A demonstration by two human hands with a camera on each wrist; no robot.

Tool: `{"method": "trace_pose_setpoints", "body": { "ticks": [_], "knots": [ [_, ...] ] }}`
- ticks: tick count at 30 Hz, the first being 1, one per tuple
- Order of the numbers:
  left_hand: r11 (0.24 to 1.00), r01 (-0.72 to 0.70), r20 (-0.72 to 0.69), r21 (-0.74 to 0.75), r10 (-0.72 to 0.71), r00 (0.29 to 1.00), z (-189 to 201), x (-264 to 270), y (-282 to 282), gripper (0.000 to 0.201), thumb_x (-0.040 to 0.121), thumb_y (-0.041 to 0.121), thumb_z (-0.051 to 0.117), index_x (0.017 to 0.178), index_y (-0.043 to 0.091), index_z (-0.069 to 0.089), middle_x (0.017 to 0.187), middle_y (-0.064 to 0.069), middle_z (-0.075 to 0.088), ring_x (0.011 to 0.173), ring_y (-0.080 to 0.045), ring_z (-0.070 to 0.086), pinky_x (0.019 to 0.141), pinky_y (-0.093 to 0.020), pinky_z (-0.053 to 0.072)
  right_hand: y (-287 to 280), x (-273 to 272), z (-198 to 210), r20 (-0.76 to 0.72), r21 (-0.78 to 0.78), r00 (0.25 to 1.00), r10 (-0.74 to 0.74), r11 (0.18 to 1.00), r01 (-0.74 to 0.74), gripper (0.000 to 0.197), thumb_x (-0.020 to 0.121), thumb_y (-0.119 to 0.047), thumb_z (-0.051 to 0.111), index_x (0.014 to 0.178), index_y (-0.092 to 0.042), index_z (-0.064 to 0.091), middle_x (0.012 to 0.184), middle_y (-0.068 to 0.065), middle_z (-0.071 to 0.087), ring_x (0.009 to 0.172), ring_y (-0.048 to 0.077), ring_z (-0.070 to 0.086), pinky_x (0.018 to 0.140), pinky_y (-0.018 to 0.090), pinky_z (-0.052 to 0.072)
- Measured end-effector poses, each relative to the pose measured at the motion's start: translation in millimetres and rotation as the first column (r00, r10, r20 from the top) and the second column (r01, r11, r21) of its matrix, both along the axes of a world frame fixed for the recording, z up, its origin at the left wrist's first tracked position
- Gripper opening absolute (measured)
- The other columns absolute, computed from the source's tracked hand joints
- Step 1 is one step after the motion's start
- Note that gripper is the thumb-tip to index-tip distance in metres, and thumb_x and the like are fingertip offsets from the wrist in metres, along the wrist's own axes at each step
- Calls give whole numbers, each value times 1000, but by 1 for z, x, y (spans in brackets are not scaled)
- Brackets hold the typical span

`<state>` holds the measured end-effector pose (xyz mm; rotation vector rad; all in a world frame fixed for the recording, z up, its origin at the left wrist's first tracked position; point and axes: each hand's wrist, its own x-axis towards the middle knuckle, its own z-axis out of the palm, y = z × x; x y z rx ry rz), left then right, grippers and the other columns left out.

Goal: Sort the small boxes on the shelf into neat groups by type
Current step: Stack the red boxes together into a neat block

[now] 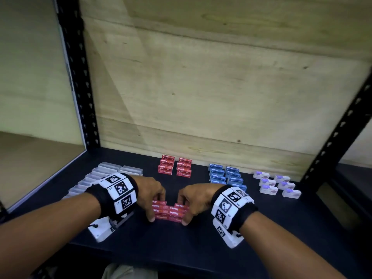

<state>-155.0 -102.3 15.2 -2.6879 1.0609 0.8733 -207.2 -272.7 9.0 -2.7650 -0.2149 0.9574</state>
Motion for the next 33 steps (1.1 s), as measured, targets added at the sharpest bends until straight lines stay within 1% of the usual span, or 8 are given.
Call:
{"method": "trace_pose_setpoints", "body": {
  "ticks": [3, 6, 9, 11, 13, 20, 29, 33],
  "knots": [
    [1000, 17, 3, -3, -17, 1000, -2, 1, -3, 62, 73, 38, 82, 128, 27, 54, 119, 8, 62, 105, -11, 59, 94, -29, 48, 5, -1, 2, 23, -24, 1000, 19, 1000, -19, 49, 77, -27, 82, 120, -14, 62, 118, 12, 68, 87, 18, 57, 68, 27, 46],
    [999, 35, 8, -15, -35, 999, -4, 1, -5, 61, 73, 37, 82, 127, 27, 55, 119, 7, 62, 105, -11, 59, 95, -32, 49, 8, -1, 2, 51, -40, 998, 34, 999, -32, 48, 77, -27, 82, 120, -16, 62, 115, 7, 68, 89, 17, 58, 66, 24, 45],
    [998, 52, 29, -28, -51, 998, -5, 0, -7, 58, 72, 35, 83, 123, 27, 58, 115, 7, 64, 102, -12, 60, 94, -34, 50, 11, 1, 3, 58, -51, 997, 49, 998, -46, 46, 77, -27, 81, 117, -15, 64, 113, 8, 69, 89, 19, 61, 71, 29, 49],
    [998, 52, 40, -34, -51, 998, -5, 0, -6, 56, 71, 34, 83, 122, 27, 60, 113, 7, 65, 100, -12, 61, 93, -34, 51, 13, 1, 2, 57, -61, 997, 54, 997, -50, 45, 76, -27, 81, 116, -16, 65, 112, 8, 69, 96, 24, 65, 79, 33, 52],
    [998, 53, 38, -35, -51, 998, -5, 1, -6, 56, 71, 34, 83, 122, 27, 60, 113, 8, 65, 100, -12, 61, 92, -33, 51, 14, 2, 1, 56, -67, 997, 54, 996, -50, 45, 76, -28, 81, 116, -16, 65, 112, 7, 69, 101, 25, 65, 81, 35, 53],
    [999, 21, 4, -33, -21, 1000, -7, 5, -6, 58, 70, 34, 85, 122, 27, 59, 109, 6, 67, 96, -16, 68, 89, -36, 55, 15, 4, 0, 61, -68, 996, 58, 996, -54, 47, 75, -29, 81, 117, -17, 64, 111, 4, 69, 100, 23, 65, 84, 36, 53],
    [999, 21, 4, -27, -21, 1000, -6, 4, -6, 60, 72, 35, 83, 126, 28, 57, 115, 7, 64, 101, -13, 63, 93, -35, 52, 13, 7, -3, 65, -48, 996, 64, 997, -61, 46, 76, -29, 81, 117, -17, 64, 111, 5, 69, 100, 24, 65, 84, 35, 53],
    [1000, 0, -68, -27, -2, 998, -2, 10, -6, 63, 70, 36, 85, 126, 28, 57, 114, 9, 64, 102, -15, 65, 94, -34, 53, 9, 11, -2, 33, -12, 998, 53, 999, -53, 48, 76, -39, 81, 117, -20, 63, 110, 3, 70, 98, 22, 66, 84, 34, 53]
  ]
}}
